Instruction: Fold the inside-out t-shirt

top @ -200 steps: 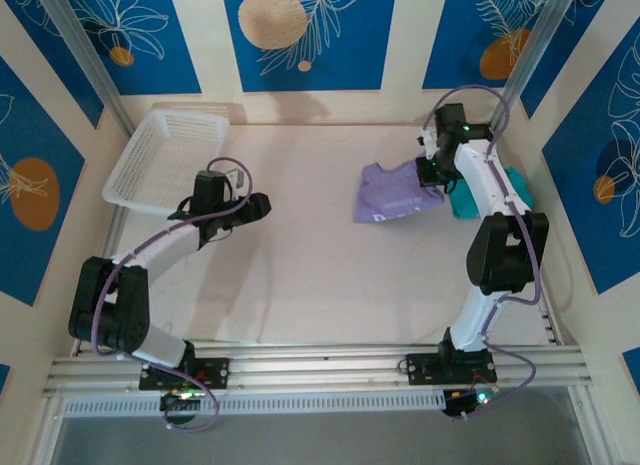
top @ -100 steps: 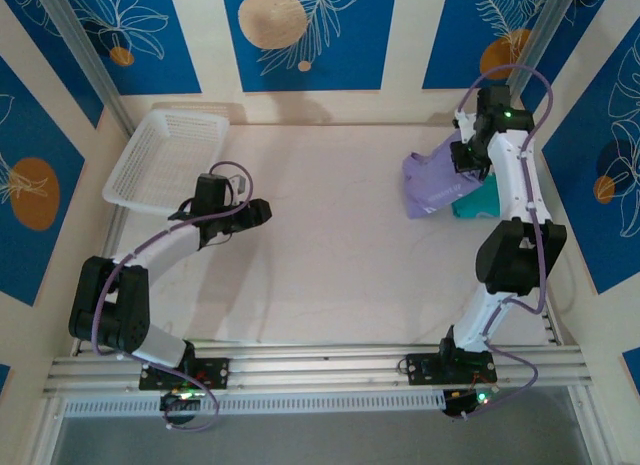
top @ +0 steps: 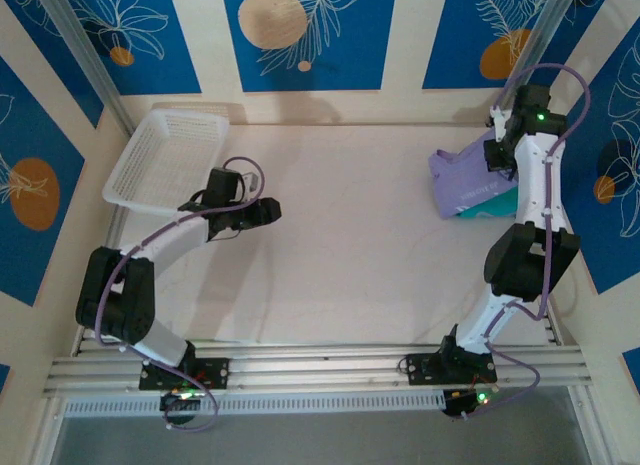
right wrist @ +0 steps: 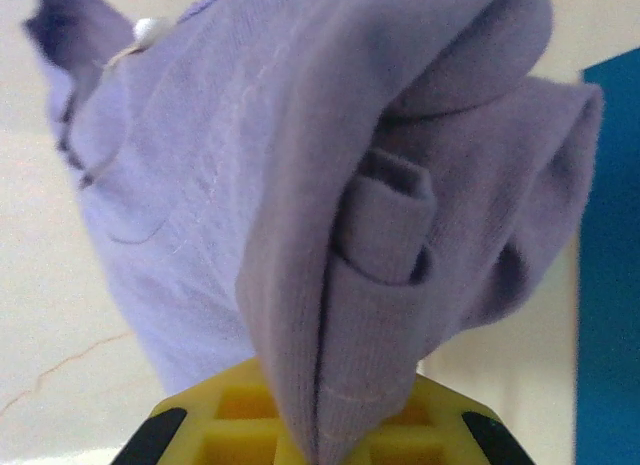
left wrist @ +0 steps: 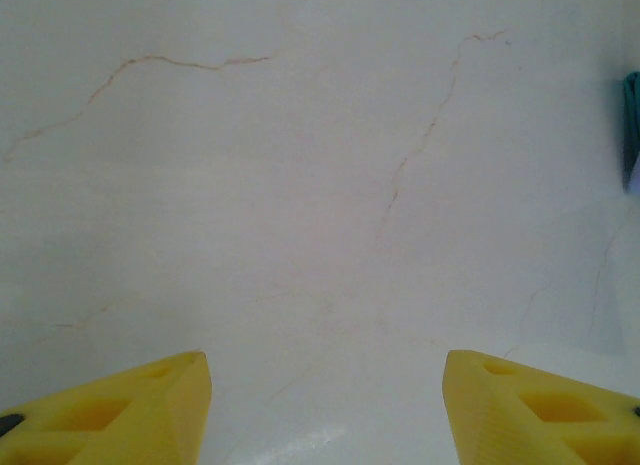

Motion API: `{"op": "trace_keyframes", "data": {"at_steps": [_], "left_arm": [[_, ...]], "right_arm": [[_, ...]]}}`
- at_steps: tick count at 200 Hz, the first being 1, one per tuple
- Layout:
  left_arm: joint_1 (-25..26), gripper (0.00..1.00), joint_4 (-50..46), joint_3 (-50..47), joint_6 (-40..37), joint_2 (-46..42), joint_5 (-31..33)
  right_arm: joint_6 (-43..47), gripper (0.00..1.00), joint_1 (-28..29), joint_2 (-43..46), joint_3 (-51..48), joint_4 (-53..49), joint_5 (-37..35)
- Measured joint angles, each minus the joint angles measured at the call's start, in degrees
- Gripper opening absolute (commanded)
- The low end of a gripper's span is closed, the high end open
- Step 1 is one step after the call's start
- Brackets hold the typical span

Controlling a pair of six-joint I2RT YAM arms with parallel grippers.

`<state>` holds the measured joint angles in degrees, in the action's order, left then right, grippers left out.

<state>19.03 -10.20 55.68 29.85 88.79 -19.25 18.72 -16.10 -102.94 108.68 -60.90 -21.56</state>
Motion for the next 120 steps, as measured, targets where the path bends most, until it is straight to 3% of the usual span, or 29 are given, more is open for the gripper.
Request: {"op": "trace_keyframes", "data": {"at_steps": [76, 120], "left_arm": [[1.0, 0.62, 0.3, 0.7, 0.0, 3.6, 0.0], [1.0, 0.63, 0.7, 0.7, 0.1, 4.4, -0.1]], "right_arm": [[3.3, 0.06, -1.1, -6.8, 0.6, 10.9, -10.5], [5.4, 0.12, 0.1, -6.7, -5.0, 17.7, -15.1]]}}
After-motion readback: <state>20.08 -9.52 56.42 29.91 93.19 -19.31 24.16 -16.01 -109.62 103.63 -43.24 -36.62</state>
